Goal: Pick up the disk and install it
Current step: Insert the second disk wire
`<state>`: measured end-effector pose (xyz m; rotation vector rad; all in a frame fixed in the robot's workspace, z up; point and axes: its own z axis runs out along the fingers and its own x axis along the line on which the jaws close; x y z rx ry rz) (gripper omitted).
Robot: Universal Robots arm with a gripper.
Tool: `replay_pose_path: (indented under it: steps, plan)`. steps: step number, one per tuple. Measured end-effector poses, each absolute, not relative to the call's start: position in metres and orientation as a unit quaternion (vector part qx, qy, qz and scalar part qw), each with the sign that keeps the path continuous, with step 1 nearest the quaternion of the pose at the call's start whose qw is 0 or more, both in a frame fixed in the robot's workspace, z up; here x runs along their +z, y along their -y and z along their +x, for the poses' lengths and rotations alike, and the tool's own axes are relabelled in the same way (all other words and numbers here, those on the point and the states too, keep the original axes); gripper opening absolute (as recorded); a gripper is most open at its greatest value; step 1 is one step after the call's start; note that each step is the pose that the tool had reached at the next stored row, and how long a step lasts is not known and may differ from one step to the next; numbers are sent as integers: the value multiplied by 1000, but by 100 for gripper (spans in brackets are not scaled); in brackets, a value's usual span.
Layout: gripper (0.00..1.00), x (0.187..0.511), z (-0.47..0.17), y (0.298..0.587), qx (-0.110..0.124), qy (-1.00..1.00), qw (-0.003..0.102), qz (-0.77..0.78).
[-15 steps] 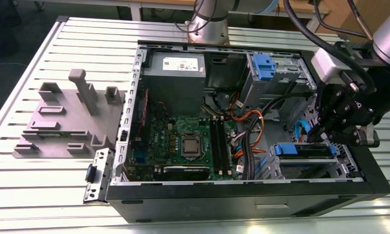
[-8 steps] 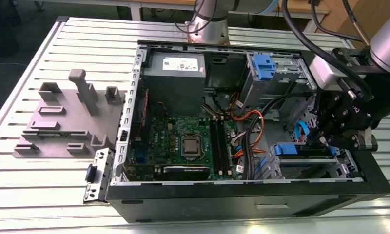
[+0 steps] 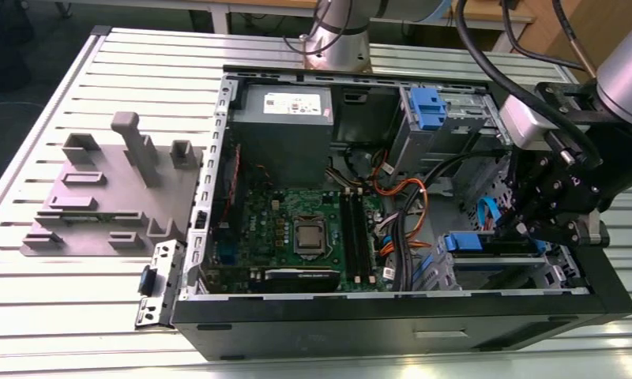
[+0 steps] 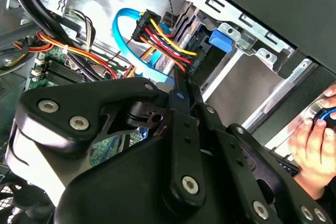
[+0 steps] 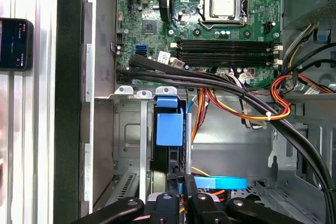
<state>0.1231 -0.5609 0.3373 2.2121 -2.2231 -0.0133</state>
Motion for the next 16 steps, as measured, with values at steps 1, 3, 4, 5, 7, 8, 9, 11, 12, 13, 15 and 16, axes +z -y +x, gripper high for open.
replay_pose_path:
  steps: [1,3,4,5,7,8,9,11,12,13,15,16]
  plan:
    - [16,337,123,561,-4,709,3,705]
    - [16,336,123,561,-5,709,2,705]
    - [16,336,123,561,-5,709,2,705]
    - [16,335,123,561,-5,709,2,705]
    - [16,334,123,561,-5,709,2,705]
    - [16,334,123,561,-5,709,2,705]
    - [16,334,123,561,-5,709,2,705]
    - [16,333,123,561,-5,709,2,705]
    - [16,333,123,561,-5,709,2,705]
    - [16,332,123,561,-5,709,1,705]
    - [16,331,123,561,-6,709,1,705]
    - [16,330,123,561,-6,709,1,705]
